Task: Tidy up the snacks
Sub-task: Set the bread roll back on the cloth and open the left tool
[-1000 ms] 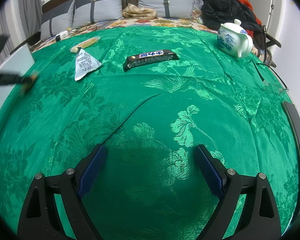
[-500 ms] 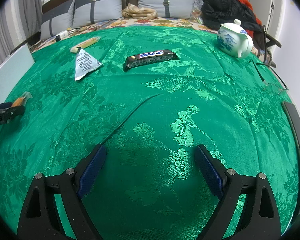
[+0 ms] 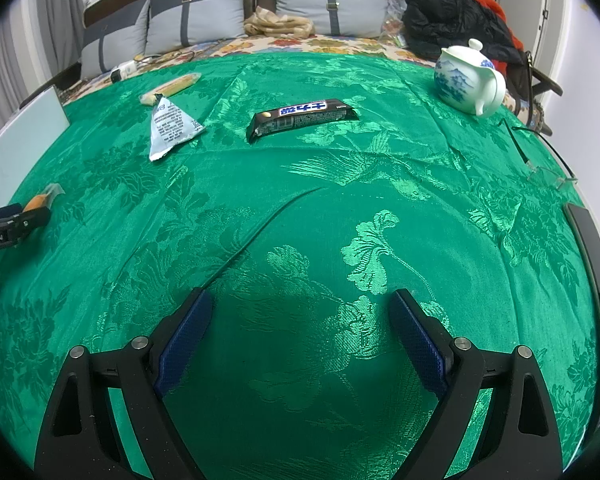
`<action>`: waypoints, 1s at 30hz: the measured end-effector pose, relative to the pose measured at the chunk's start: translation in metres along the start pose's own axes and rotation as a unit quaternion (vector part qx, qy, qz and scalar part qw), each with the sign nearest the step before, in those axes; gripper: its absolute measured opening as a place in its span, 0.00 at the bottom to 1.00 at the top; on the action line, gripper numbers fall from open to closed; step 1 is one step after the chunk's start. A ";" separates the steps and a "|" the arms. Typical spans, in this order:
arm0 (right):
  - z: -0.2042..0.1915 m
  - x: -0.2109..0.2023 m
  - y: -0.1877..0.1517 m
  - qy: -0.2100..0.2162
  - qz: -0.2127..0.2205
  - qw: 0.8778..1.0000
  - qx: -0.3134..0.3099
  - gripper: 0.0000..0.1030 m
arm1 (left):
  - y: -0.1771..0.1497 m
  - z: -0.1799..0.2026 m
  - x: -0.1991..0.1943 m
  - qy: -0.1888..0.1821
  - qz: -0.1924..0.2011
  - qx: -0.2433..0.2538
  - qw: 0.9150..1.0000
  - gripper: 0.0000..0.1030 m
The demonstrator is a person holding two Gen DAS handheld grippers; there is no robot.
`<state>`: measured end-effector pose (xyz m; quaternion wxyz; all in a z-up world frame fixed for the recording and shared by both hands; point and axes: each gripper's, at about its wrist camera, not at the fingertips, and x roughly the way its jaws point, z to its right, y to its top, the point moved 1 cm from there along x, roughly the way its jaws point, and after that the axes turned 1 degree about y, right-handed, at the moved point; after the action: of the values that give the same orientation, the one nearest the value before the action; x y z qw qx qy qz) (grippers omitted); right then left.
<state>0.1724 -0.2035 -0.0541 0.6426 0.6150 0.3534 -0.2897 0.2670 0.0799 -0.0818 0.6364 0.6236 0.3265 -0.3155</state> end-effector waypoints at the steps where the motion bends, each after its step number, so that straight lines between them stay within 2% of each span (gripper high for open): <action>1: 0.000 0.000 0.000 0.000 0.000 1.000 0.000 0.90 | 0.000 0.000 0.000 0.000 0.000 0.000 1.000 1.00; 30: 0.000 0.000 0.000 0.000 0.000 1.000 0.000 0.91 | 0.001 -0.001 0.002 0.001 0.000 -0.002 1.000 1.00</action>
<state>0.1727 -0.2035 -0.0543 0.6426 0.6147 0.3538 -0.2899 0.2690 0.0807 -0.0824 0.6372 0.6228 0.3275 -0.3144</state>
